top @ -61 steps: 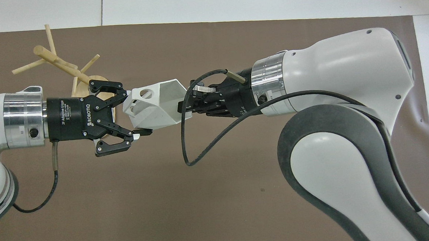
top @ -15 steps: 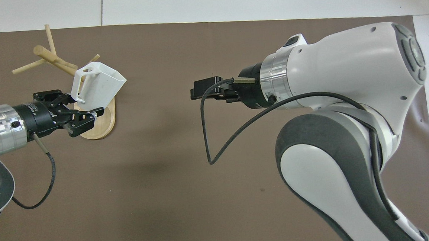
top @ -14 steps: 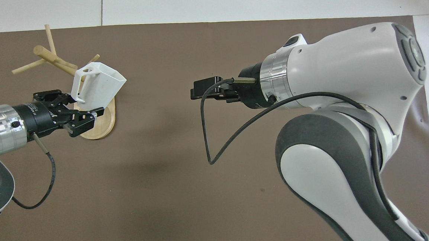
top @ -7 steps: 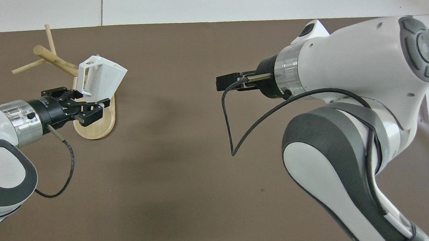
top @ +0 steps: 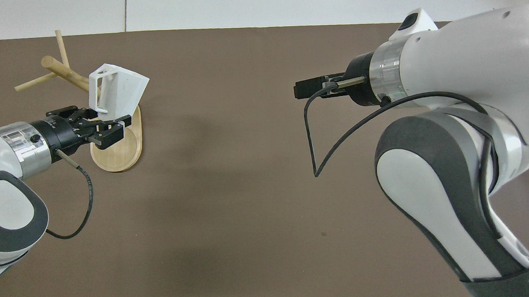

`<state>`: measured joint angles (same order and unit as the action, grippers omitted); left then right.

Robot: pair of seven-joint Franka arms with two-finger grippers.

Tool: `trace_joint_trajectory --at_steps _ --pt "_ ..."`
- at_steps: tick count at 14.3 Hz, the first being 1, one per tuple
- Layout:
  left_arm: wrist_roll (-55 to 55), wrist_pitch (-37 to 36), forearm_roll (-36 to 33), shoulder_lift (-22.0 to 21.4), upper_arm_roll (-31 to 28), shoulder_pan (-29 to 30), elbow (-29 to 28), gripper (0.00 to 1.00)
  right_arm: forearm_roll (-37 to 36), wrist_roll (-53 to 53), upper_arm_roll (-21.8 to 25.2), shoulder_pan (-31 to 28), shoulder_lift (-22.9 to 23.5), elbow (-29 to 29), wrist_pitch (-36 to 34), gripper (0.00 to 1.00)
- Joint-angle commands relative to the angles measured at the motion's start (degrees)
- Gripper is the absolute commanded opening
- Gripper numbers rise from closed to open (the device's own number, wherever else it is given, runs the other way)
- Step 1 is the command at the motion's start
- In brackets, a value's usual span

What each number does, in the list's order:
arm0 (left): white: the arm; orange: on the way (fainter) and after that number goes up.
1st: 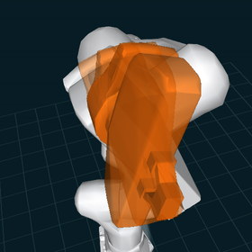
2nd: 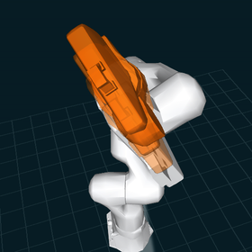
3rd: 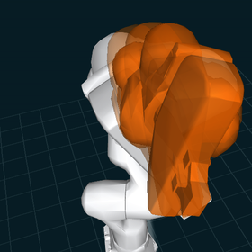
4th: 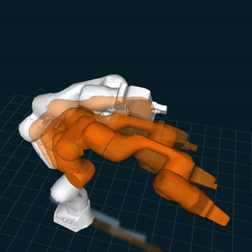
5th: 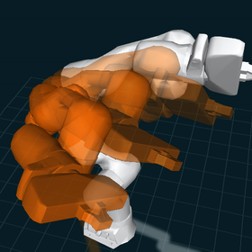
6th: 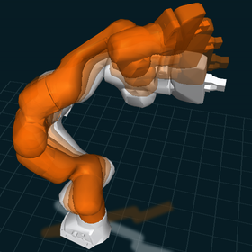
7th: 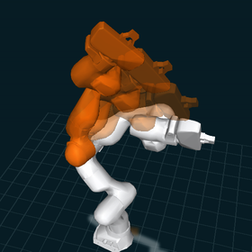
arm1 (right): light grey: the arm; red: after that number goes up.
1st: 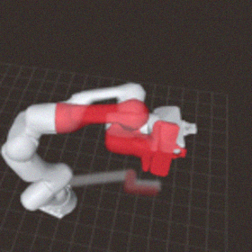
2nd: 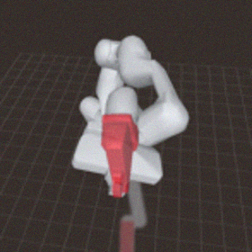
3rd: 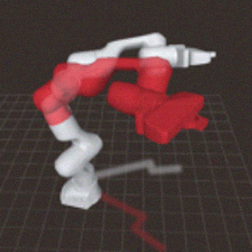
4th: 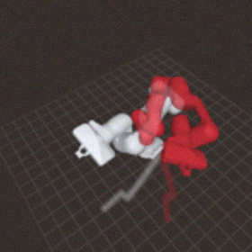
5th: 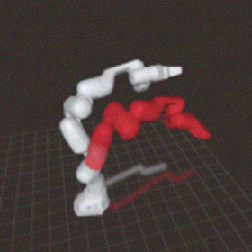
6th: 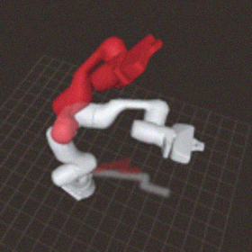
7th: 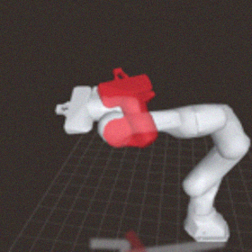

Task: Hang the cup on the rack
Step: 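Hang the cup handle on a rack peg with the left gripper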

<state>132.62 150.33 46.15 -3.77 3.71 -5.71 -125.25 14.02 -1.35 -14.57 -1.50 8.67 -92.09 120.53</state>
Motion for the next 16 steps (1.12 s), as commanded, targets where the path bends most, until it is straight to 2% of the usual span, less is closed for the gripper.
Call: trace_joint_trajectory --at_steps 1,6,8,11,16 --pt "2.2 2.0 -0.9 0.6 -0.3 -0.8 0.0 0.00 -1.2 5.8 2.4 -0.5 -1.5 -1.1 -0.7 1.00" --pt "4.9 2.4 -0.9 0.9 -0.4 -0.7 0.0 0.00 -1.3 10.4 8.1 -0.5 -2.0 -1.1 -2.7 1.00" --pt "5.5 2.4 -0.9 1.0 -0.4 -0.4 0.0 0.00 -3.8 11.5 9.9 -0.5 -2.0 -1.1 -3.7 1.00" --pt "7.1 4.4 -0.9 1.4 -0.3 -0.3 -0.1 0.00 -9.3 11.5 10.9 -0.5 -2.1 -1.1 -4.9 1.00" --pt "9.6 5.1 -0.8 1.8 -0.3 -0.1 -0.3 0.00 -12.8 10.8 11.8 -0.5 -2.3 -1.2 -5.9 1.00"
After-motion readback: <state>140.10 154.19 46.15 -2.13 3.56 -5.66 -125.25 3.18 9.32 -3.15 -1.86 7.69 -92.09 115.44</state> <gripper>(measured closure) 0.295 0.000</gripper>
